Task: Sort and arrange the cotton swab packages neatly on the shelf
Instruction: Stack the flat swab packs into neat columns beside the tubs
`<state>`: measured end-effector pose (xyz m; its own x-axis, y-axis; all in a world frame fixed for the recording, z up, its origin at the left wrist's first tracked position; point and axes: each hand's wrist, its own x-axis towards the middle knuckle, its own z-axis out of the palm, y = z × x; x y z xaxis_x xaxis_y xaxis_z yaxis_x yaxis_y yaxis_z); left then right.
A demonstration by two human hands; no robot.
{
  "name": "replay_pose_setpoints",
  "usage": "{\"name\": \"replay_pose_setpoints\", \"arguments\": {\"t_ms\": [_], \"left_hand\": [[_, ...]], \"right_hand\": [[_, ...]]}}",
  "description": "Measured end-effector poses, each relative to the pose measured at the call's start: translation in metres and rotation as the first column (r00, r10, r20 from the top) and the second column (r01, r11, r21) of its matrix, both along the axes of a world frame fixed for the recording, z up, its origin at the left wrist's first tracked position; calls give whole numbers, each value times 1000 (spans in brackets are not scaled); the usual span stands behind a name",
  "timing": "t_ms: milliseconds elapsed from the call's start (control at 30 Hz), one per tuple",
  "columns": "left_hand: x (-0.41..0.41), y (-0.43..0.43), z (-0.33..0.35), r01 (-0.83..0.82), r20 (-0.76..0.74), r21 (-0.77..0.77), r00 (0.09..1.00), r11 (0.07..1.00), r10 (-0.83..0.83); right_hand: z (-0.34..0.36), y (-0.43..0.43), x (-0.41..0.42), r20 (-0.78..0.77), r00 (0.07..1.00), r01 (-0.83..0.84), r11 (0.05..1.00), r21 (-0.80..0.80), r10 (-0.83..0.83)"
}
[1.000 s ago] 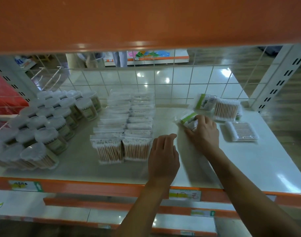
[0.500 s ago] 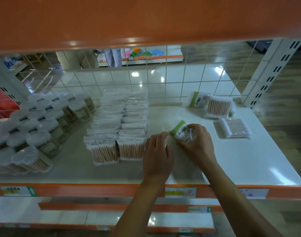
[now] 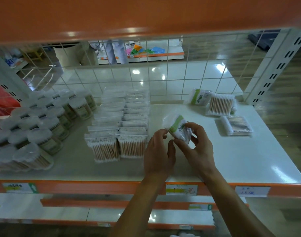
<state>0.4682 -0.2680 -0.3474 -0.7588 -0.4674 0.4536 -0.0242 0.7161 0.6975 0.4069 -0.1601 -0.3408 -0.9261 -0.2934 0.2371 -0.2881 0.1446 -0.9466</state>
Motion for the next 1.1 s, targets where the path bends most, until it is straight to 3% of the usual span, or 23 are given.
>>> {"name": "replay_pose_setpoints", "arguments": {"t_ms": [400,567,700,867,1100], "left_hand": [[5,3,6,87,-21,72,996,994,-86],[6,4,10,119,-64,64,991,991,-115],[7,5,12,115,-125,29,986,993,-111],[11,4,14,102,-168,97,982,990,-85],[29,-7,20,69,-201,199,979,978,-28]], "right_hand": [[5,0,6,14,975,-215,958,-189,222],[9,0,7,119,951,-228,905,-360,287],[11,-2,8,131,961,-177,904,-389,244],[15,-5,10,93,981,-123,918,-376,169],[21,-17,27,-82,996,-3,952,-306,-23]]}}
